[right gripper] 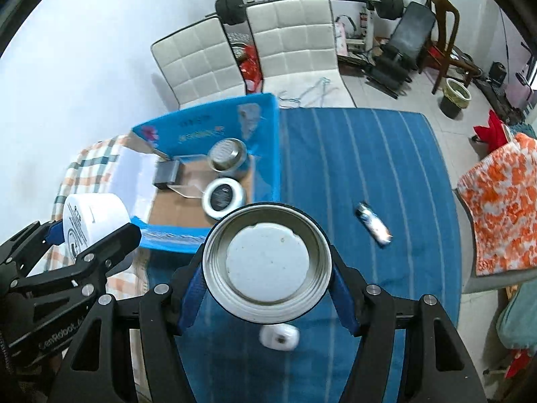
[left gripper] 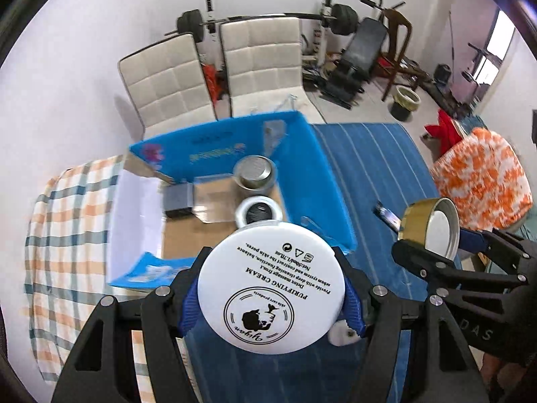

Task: Organize rigid objects
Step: 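Lift and carry the lid and cream jar with both tools to the box, then lower both held objects into the box and open both tools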

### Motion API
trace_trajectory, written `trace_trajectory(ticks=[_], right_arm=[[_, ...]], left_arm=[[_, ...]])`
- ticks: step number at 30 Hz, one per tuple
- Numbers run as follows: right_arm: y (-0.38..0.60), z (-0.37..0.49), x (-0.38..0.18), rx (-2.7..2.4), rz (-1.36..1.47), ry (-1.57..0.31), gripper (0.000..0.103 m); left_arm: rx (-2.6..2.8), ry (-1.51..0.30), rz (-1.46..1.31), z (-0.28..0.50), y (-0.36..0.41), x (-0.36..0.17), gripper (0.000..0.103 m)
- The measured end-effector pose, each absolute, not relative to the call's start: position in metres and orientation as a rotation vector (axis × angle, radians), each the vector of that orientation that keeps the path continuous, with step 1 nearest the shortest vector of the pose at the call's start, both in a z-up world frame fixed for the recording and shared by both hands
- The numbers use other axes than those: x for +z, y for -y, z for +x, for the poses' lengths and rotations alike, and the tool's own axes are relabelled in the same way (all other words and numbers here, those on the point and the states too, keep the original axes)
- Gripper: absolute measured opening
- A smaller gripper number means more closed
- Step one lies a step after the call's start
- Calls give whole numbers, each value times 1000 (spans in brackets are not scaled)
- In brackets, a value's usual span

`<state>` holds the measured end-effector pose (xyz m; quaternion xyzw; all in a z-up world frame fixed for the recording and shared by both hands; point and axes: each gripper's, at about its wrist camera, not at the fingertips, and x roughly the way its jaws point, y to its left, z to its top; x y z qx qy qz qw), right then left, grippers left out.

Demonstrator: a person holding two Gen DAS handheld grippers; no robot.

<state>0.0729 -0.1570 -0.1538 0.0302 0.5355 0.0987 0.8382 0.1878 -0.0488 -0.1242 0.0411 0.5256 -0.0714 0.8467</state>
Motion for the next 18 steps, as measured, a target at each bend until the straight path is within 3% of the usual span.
trace_trajectory(ticks=[10,18], right_arm=[[87,91,-145,251,46,-1118,67],[61,139,-209,310,234,-1260,67]], left_arm=[[-90,-1095,35,203,-19,-122,65],[-75,-1229,-142,239,-78,-175,65]])
